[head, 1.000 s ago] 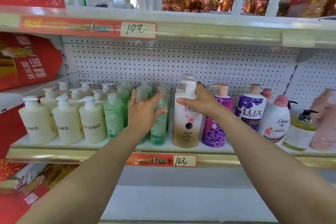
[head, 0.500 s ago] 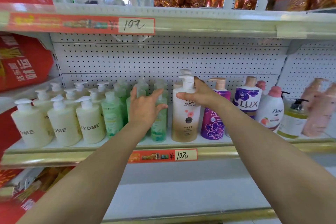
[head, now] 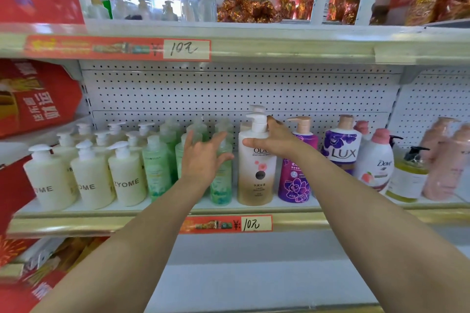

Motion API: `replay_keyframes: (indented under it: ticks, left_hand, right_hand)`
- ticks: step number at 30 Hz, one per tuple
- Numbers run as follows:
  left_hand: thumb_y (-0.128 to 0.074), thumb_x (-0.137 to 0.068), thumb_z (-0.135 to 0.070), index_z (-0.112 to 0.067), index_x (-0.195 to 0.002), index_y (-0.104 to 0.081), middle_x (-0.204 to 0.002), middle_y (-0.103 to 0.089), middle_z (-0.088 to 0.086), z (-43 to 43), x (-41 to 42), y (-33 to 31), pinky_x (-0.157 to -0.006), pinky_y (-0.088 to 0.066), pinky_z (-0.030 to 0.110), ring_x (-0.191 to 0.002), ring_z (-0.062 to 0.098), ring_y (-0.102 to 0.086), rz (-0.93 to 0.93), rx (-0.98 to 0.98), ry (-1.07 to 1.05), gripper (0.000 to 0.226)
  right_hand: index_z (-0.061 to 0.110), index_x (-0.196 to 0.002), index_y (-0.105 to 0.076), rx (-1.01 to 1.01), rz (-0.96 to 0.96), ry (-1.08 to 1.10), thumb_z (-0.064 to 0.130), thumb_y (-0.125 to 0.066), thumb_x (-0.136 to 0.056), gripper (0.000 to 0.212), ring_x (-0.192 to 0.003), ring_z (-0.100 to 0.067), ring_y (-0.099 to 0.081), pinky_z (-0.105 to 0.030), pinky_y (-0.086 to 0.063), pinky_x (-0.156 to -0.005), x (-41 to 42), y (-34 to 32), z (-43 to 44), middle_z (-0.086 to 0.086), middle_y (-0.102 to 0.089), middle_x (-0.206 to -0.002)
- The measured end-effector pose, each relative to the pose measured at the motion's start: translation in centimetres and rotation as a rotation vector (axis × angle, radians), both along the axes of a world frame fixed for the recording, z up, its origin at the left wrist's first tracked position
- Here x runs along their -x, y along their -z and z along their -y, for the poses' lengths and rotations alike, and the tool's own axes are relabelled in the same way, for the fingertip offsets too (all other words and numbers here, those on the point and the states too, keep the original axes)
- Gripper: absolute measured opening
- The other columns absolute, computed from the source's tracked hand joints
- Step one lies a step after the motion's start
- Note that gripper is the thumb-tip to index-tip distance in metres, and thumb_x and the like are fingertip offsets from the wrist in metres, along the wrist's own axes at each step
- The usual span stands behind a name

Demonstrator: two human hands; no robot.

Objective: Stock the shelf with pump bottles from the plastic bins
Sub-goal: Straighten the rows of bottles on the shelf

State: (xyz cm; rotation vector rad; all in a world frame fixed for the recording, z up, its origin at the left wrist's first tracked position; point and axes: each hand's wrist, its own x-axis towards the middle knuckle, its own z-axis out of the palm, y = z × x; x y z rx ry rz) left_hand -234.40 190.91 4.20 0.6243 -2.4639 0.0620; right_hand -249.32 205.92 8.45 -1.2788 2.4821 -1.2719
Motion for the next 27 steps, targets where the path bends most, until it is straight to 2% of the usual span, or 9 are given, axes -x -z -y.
replay_keyframes:
  ticks: [4,7,10,12,15,17,21,24,27]
  left_hand:
    - [-0.048,-0.086,-0.069,-0.035,-0.146,-0.038,-0.074,-0.071,0.003,-0.2,0.0,0.0,-0.124,-0.004,0.040,-0.091,0.020,-0.069,0.010,0.018,-0.016,0.070]
    - [-0.045,-0.084,-0.074,-0.039,-0.148,-0.037,-0.121,-0.069,0.006,-0.4,0.1,-0.5,-0.122,-0.001,0.045,-0.128,0.022,-0.054,0.009,-0.020,-0.028,0.073]
    - [-0.043,-0.085,-0.075,-0.040,-0.154,-0.025,-0.162,-0.026,0.007,-1.7,0.4,-1.0,-0.121,-0.003,0.049,-0.150,0.028,-0.019,-0.053,0.011,-0.044,0.079]
    - [-0.050,-0.085,-0.070,-0.035,-0.154,-0.029,-0.161,-0.025,0.012,-3.4,1.0,-1.5,-0.121,-0.009,0.049,-0.148,0.030,-0.024,-0.164,0.052,0.027,0.080]
    - [-0.060,-0.083,-0.062,-0.024,-0.142,-0.051,-0.150,-0.045,0.012,-6.4,2.1,-1.7,-0.120,-0.015,0.044,-0.140,0.028,-0.040,-0.233,0.074,0.155,0.070]
    - [-0.066,-0.083,-0.056,-0.020,-0.135,-0.057,-0.146,-0.049,0.011,-7.8,2.8,-1.2,-0.119,-0.018,0.040,-0.139,0.028,-0.041,-0.233,0.043,0.185,0.063]
    - [-0.070,-0.084,-0.048,-0.028,-0.145,-0.046,-0.155,-0.034,0.017,-9.3,4.0,-0.8,-0.117,-0.026,0.042,-0.144,0.032,-0.030,-0.175,-0.055,0.151,0.069]
    - [-0.071,-0.085,-0.045,-0.039,-0.151,-0.033,-0.162,-0.019,0.015,-9.9,4.9,-0.8,-0.116,-0.029,0.042,-0.147,0.030,-0.021,-0.140,-0.118,0.065,0.077]
    - [-0.072,-0.085,-0.042,-0.037,-0.150,-0.034,-0.162,-0.019,0.013,-10.2,5.2,-0.3,-0.117,-0.029,0.040,-0.148,0.027,-0.016,-0.097,-0.116,0.038,0.076]
  right_hand:
    - [0.030,-0.111,-0.046,-0.093,-0.044,-0.014,0.054,-0.077,-0.076,0.053,-0.118,-0.016,-0.040,-0.031,-0.039,-0.085,-0.4,-0.3,-0.1,0.004,-0.043,-0.115]
    - [0.031,-0.098,-0.056,-0.074,-0.112,-0.048,0.052,-0.075,-0.080,0.033,-0.121,-0.027,-0.050,-0.032,-0.043,-0.086,-1.3,-1.1,-0.6,-0.006,-0.055,-0.119]
    - [0.018,-0.138,-0.049,-0.084,-0.190,0.026,0.062,-0.069,-0.080,0.075,-0.132,-0.028,-0.046,-0.035,-0.041,-0.096,-1.5,-3.1,-2.3,-0.009,-0.049,-0.143]
    - [0.016,-0.142,-0.047,-0.002,-0.189,0.094,0.063,-0.069,-0.079,0.082,-0.129,-0.023,-0.051,-0.031,-0.042,-0.096,-0.7,-4.3,-4.0,-0.004,-0.052,-0.144]
    - [0.021,-0.126,-0.060,0.108,-0.260,0.209,0.056,-0.070,-0.081,0.059,-0.110,-0.019,-0.063,-0.033,-0.050,-0.088,1.0,-4.5,-6.8,0.001,-0.068,-0.117]
    - [0.019,-0.125,-0.060,0.146,-0.274,0.234,0.049,-0.072,-0.081,0.054,-0.109,-0.020,-0.062,-0.031,-0.048,-0.085,2.0,-4.0,-8.1,-0.001,-0.067,-0.115]
    - [0.009,-0.141,-0.046,0.022,-0.245,0.169,0.043,-0.077,-0.080,0.077,-0.127,-0.027,-0.050,-0.033,-0.042,-0.096,3.7,-2.1,-9.3,-0.011,-0.053,-0.139]
    - [0.014,-0.149,-0.033,-0.019,-0.153,0.092,0.040,-0.079,-0.081,0.086,-0.125,-0.029,-0.052,-0.035,-0.046,-0.093,4.6,-0.8,-9.6,-0.011,-0.054,-0.139]
    - [0.026,-0.154,-0.023,-0.017,-0.141,0.052,0.035,-0.079,-0.081,0.093,-0.117,-0.030,-0.058,-0.043,-0.051,-0.094,5.0,-0.3,-9.7,-0.008,-0.060,-0.133]
